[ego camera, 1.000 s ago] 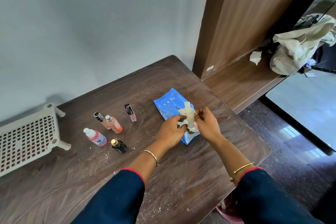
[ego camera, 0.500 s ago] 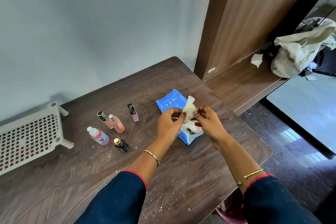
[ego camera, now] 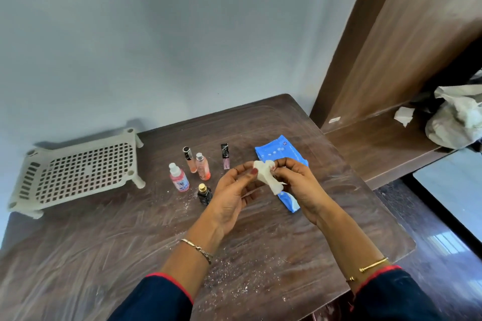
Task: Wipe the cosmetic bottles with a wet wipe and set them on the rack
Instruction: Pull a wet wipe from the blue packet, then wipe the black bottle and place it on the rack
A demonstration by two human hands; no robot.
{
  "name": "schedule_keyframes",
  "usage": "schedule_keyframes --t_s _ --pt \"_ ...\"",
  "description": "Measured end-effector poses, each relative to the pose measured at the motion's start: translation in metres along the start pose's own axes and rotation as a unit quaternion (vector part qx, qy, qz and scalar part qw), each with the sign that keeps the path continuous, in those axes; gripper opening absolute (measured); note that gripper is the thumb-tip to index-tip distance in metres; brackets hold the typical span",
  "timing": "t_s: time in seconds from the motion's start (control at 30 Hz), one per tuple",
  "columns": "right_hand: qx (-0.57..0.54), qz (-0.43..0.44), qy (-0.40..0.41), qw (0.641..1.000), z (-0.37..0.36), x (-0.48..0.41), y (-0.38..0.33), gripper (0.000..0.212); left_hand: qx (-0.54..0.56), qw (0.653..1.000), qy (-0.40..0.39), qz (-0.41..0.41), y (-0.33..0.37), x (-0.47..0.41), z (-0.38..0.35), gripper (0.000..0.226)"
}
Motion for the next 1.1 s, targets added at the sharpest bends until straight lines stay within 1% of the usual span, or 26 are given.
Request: schedule_keyframes --t_s 0.07,0.17,0.3,0.37,0.47,0.53,0.6,0.67,0.73,0.8,0.87,0.97,1.03,1.1 --pt "-0.008 -0.008 -0.014 1.000 -0.013 0.001 0.002 0.011 0.001 0.999 0.018 -0.027 0.009 0.011 0.010 0.032" --pt "-0.036 -0.022 -0.052 0.998 -0.039 0.002 0.006 0.017 -0.009 0.996 0.063 -0.061 0.019 0.025 0.029 0.026" --pt "-0.001 -0.015 -0.107 0.994 -0.072 0.001 0.009 0.020 -0.023 0.991 0.099 -0.091 0.032 0.041 0.047 0.024" --pt "0.012 -0.005 -0.109 0.994 -0.083 -0.002 0.011 0.016 -0.025 0.987 0.121 -0.103 0.038 0.047 0.057 0.023" --pt "0.022 -0.006 -0.104 0.994 -0.095 -0.005 0.014 0.015 -0.032 0.981 0.153 -0.117 0.044 0.056 0.072 0.025" --pt "0.026 -0.012 -0.100 0.995 -0.100 -0.007 0.017 0.013 -0.037 0.976 0.175 -0.128 0.047 0.060 0.083 0.020" --pt "0.023 -0.022 -0.079 0.996 -0.100 -0.010 0.023 0.011 -0.077 0.967 0.202 -0.138 0.051 0.062 0.094 0.013" --pt "0.019 -0.044 -0.043 0.998 -0.095 -0.014 0.032 0.012 -0.176 0.945 0.241 -0.137 0.055 0.059 0.108 0.012" --pt "0.011 -0.079 -0.009 0.997 -0.088 -0.016 0.046 0.012 -0.307 0.902 0.275 -0.131 0.060 0.056 0.119 0.016" --pt "-0.004 -0.112 0.017 0.993 -0.080 -0.017 0.062 0.010 -0.409 0.855 0.288 -0.139 0.065 0.054 0.123 0.018" --pt "-0.011 -0.136 0.032 0.990 -0.074 -0.018 0.076 0.006 -0.480 0.820 0.273 -0.147 0.068 0.048 0.121 0.020" --pt "-0.014 -0.155 0.047 0.987 -0.066 -0.018 0.089 0.004 -0.569 0.783 0.217 -0.128 0.064 0.036 0.115 0.025" --pt "-0.015 -0.159 0.055 0.986 -0.061 -0.018 0.093 0.015 -0.603 0.764 0.198 -0.114 0.060 0.030 0.113 0.030" --pt "-0.007 -0.159 0.054 0.986 -0.059 -0.018 0.094 0.022 -0.615 0.756 0.194 -0.111 0.058 0.025 0.112 0.028"
Point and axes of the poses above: each hand's wrist, its own x-axis away from the middle knuckle, its own z-axis out of the back of the hand, y = z × x, the point moved 7 cm from there along -x, towards the middle knuckle, and after that the axes turned 2 degrees about -y, right-handed, at the moved point
